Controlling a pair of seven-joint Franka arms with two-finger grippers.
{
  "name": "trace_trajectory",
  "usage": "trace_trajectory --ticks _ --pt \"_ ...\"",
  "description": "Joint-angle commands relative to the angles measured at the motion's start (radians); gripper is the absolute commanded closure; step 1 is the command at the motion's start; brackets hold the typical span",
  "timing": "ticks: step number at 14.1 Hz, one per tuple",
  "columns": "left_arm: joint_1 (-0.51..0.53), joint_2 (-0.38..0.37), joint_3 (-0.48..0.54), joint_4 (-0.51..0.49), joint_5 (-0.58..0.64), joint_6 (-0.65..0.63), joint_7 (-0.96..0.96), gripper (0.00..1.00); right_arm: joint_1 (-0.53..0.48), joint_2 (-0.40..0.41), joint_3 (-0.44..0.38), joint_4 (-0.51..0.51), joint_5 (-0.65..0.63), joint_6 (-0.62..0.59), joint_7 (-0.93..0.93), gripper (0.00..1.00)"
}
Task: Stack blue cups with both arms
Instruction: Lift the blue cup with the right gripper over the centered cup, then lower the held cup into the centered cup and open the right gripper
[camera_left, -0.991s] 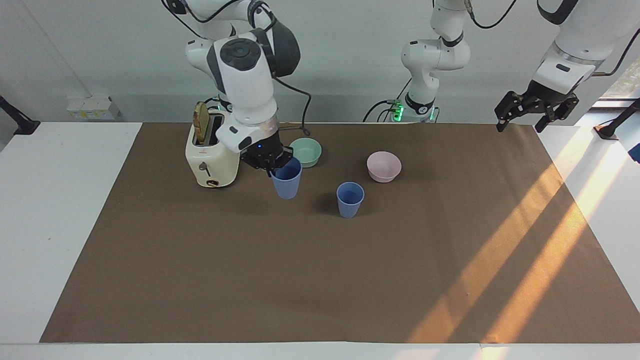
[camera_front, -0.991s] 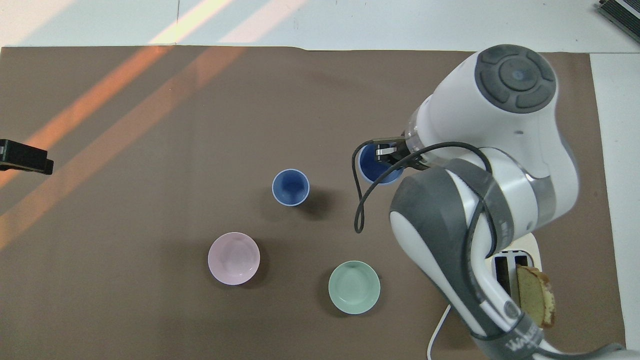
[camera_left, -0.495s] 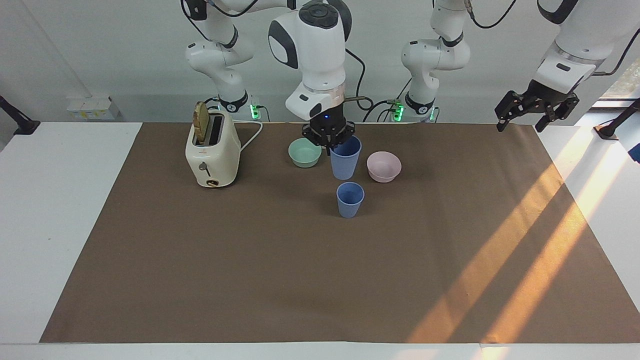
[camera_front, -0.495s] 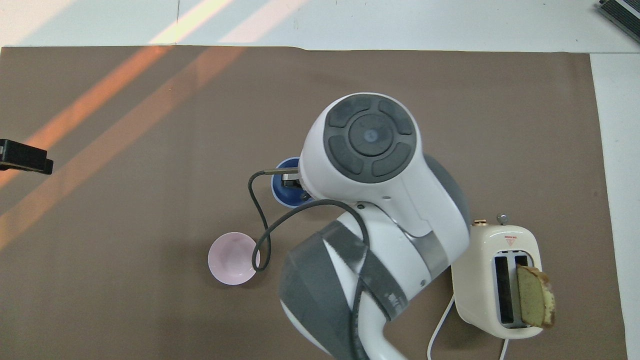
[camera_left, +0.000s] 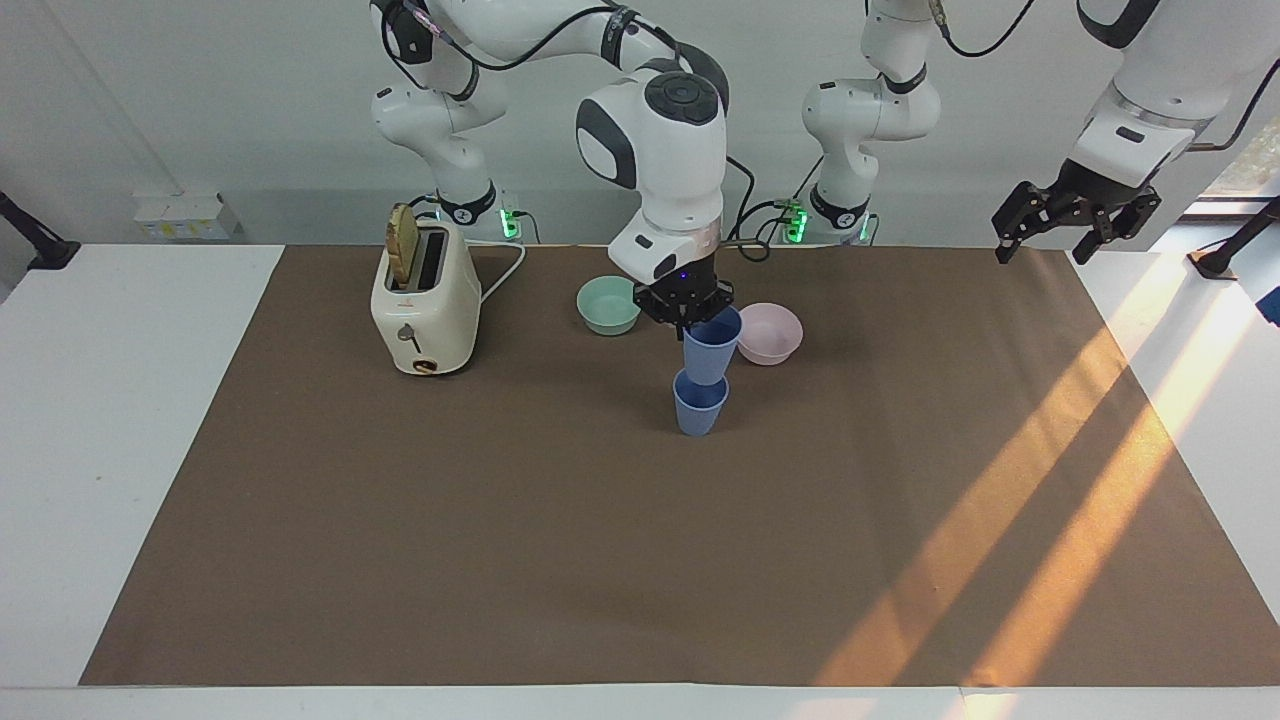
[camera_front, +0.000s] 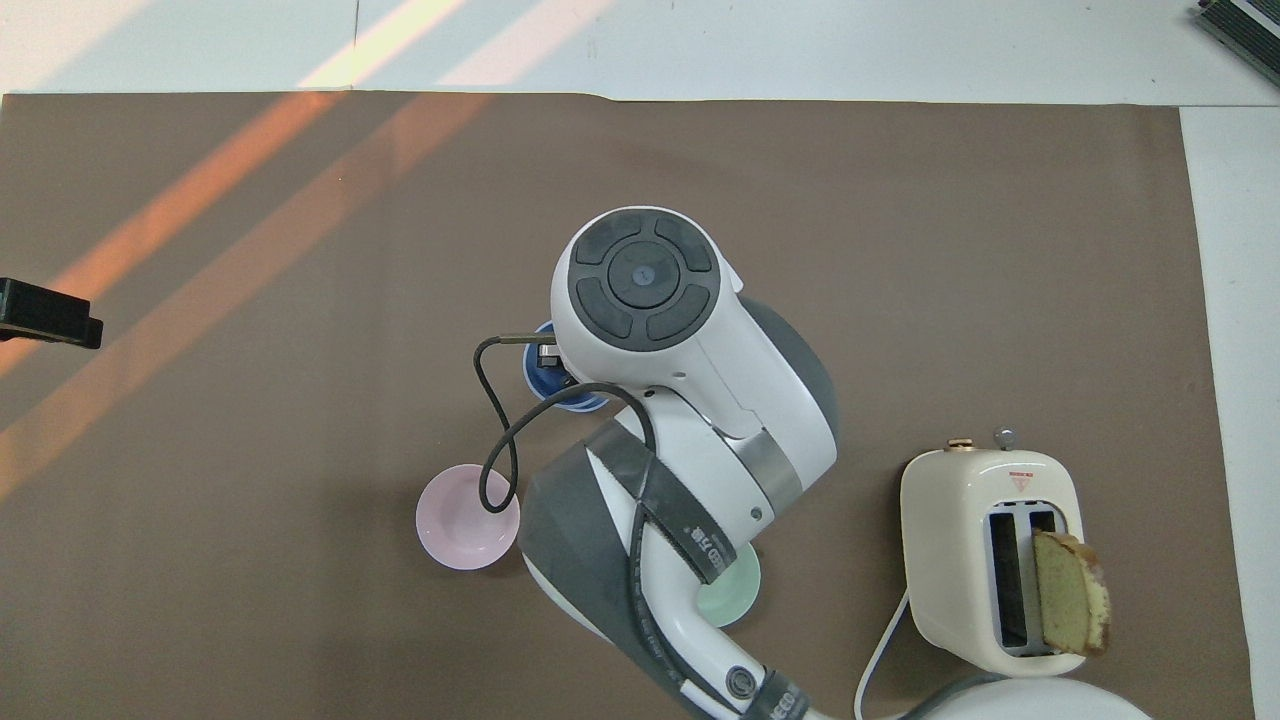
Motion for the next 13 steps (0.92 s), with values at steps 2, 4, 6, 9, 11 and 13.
trace_trajectory --ticks 2,4,6,9,11,13 --pt "0.003 0.0 0.003 0.014 -0.011 -0.024 -0.008 0.0 -0.011 -0.005 0.01 -0.033 -0.017 0.036 0.009 1.0" --pt "0.003 0.0 0.003 0.014 -0.011 -0.024 -0.008 0.0 -0.014 -0.004 0.01 -0.053 -0.016 0.081 0.006 1.0" --pt "0.003 0.0 0.003 0.014 -0.011 -0.024 -0.008 0.0 -0.016 -0.004 0.01 -0.07 -0.016 0.084 0.003 1.0" --pt "0.003 0.0 0.003 0.014 -0.011 -0.024 -0.008 0.0 -0.016 0.004 0.01 -0.09 -0.017 0.094 0.005 1.0" --pt "0.003 0.0 0.003 0.014 -0.011 -0.024 -0.008 0.0 -0.014 0.007 0.01 -0.101 -0.019 0.108 0.005 1.0" --pt "0.003 0.0 0.003 0.014 -0.011 -0.024 -0.008 0.0 -0.016 0.008 0.01 -0.101 -0.017 0.11 0.006 0.18"
